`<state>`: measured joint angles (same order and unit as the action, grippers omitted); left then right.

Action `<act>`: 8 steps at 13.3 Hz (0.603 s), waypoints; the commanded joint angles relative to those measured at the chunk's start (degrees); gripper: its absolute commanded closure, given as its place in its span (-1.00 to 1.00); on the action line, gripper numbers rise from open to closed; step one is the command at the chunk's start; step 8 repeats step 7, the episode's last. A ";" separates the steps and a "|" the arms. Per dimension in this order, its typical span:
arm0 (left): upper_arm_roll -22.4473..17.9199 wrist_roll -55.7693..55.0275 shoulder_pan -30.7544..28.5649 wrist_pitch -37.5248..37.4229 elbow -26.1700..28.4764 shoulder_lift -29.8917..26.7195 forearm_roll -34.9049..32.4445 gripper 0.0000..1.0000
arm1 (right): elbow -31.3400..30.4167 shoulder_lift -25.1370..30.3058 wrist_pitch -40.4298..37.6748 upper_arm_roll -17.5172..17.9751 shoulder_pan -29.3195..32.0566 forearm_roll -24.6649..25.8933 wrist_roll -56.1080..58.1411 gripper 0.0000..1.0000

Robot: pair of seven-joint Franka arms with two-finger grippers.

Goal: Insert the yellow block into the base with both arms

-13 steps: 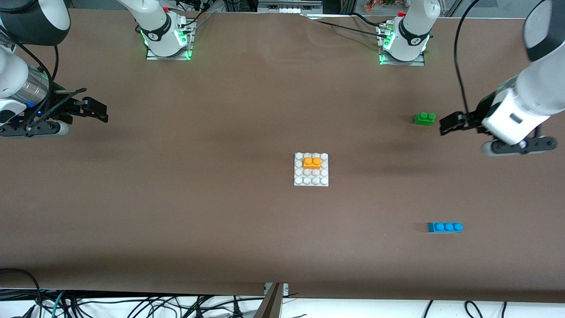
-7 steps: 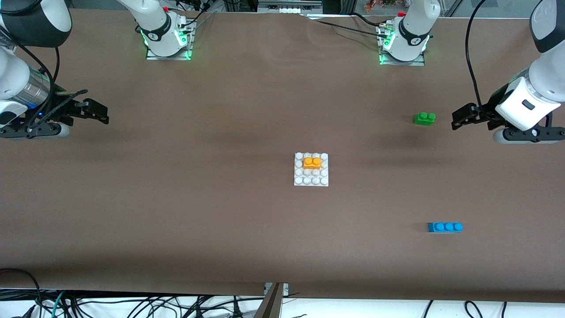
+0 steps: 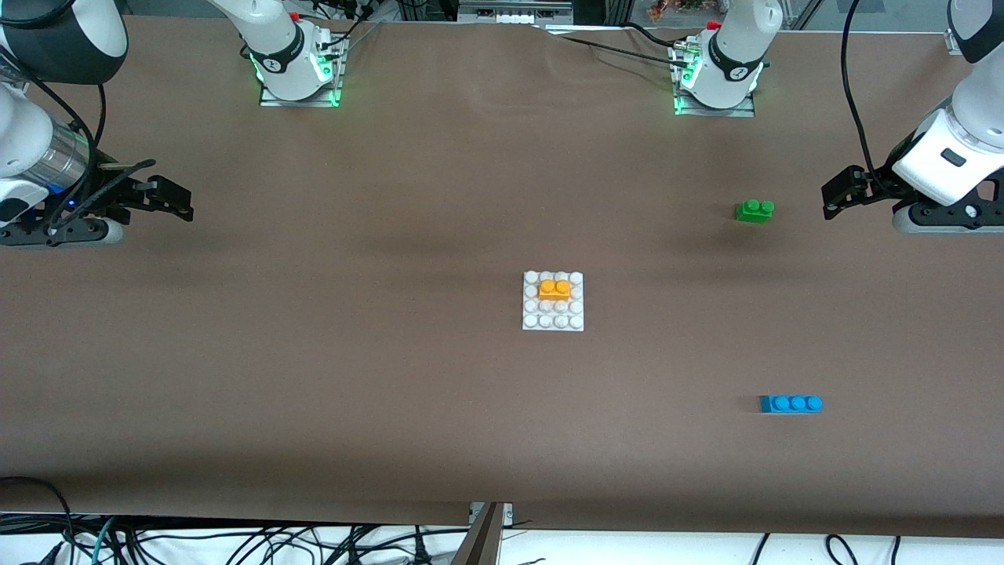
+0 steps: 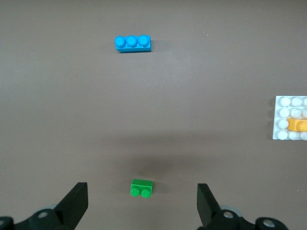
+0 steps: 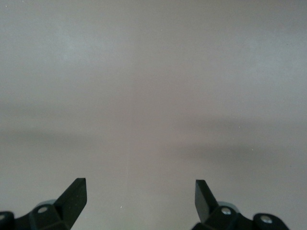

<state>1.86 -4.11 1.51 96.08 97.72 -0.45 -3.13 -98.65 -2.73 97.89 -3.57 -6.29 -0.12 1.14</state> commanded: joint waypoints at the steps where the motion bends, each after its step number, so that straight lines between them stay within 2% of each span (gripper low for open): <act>1: 0.51 0.86 -3.00 -0.02 1.24 -1.13 3.63 -1.00 | -0.40 0.35 1.51 0.05 0.13 0.30 -0.17 -1.00; 8: -0.02 1.12 -2.31 -0.02 1.51 -1.92 3.48 -1.00 | -0.40 0.44 0.99 0.40 -0.13 0.47 -0.26 -1.00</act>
